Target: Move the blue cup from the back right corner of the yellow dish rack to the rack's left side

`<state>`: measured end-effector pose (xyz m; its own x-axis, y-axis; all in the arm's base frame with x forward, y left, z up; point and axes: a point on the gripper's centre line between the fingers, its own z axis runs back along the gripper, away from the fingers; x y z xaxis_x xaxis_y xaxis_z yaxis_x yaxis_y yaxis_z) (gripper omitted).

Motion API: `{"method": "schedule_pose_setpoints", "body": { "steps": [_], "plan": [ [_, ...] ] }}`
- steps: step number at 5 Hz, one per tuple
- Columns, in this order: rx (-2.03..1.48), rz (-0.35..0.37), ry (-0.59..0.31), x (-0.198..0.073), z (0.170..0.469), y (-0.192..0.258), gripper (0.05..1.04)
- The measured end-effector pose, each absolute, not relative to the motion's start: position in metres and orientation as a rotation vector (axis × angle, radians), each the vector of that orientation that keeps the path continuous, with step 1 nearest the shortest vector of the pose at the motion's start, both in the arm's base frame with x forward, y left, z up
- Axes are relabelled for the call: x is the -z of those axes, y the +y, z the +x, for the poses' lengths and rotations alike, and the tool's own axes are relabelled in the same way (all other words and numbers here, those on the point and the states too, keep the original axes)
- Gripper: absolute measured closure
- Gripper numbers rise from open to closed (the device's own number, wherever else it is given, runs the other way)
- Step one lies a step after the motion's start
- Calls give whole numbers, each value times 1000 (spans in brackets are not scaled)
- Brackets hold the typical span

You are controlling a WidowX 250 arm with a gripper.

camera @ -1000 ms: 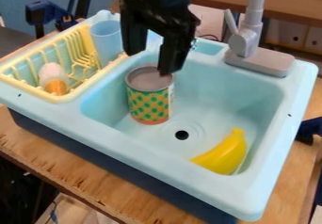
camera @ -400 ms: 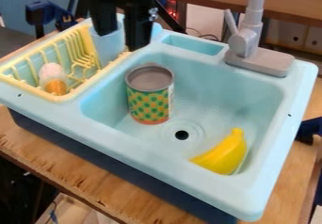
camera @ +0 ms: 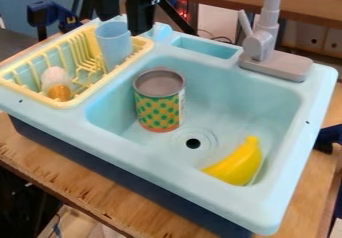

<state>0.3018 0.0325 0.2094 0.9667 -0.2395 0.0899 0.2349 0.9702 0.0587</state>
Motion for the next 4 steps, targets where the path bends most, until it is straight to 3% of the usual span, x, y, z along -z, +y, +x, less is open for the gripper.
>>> {"method": "schedule_pose_setpoints", "body": {
  "steps": [4],
  "plan": [
    [189,35,-35,-179,321,65,84]
  ]
}}
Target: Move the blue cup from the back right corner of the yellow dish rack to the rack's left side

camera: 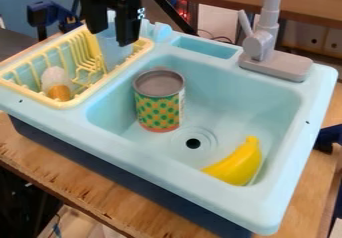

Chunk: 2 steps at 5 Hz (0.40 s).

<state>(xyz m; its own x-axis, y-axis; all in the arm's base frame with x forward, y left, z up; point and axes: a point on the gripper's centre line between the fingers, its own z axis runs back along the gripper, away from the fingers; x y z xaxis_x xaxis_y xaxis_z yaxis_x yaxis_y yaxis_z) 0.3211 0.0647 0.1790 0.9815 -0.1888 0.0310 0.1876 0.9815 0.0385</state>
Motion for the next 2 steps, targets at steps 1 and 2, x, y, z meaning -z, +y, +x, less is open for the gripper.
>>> {"method": "schedule_pose_setpoints", "body": {
  "steps": [1,2],
  "plan": [
    [201,20,-61,-178,329,65,84],
    [216,2,-99,-177,336,62,84]
  ]
}}
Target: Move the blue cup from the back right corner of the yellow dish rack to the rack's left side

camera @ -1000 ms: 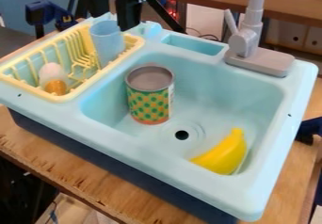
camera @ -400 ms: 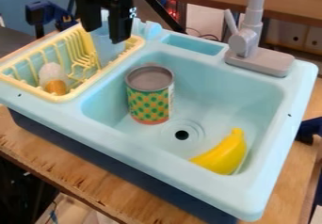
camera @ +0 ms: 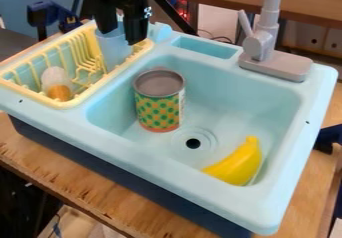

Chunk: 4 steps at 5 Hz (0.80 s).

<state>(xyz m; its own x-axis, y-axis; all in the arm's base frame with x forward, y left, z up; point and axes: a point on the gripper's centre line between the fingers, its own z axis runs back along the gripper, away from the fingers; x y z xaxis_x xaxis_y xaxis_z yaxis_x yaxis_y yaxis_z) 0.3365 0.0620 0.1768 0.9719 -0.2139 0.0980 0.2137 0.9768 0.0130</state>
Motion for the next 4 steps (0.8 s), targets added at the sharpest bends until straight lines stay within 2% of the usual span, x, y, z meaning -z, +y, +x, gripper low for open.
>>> {"method": "schedule_pose_setpoints", "body": {
  "steps": [1,2,4],
  "plan": [
    [220,-24,-140,-176,346,58,84],
    [182,-36,-127,-166,347,67,134],
    [170,-60,-90,-150,343,68,714]
  ]
}}
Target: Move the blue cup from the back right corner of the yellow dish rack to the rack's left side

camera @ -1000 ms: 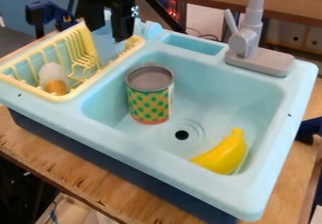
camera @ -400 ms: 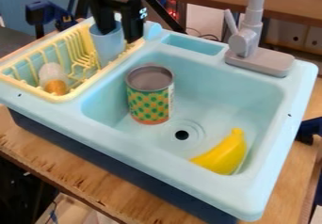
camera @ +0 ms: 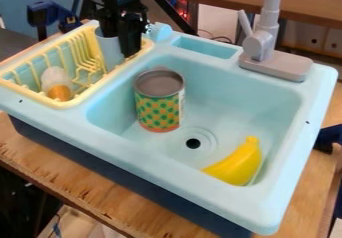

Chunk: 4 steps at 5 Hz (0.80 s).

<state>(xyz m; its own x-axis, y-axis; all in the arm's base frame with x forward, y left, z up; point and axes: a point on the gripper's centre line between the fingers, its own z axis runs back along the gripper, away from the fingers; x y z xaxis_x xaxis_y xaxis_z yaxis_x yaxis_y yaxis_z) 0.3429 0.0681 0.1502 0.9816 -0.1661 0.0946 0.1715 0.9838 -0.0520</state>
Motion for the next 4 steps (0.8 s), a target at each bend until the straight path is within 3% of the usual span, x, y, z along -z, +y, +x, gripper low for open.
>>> {"method": "schedule_pose_setpoints", "body": {
  "steps": [1,2,4],
  "plan": [
    [172,-73,-97,-151,343,68,914],
    [166,-89,-81,-156,341,70,986],
    [135,-36,-124,-206,333,76,991]
  ]
}}
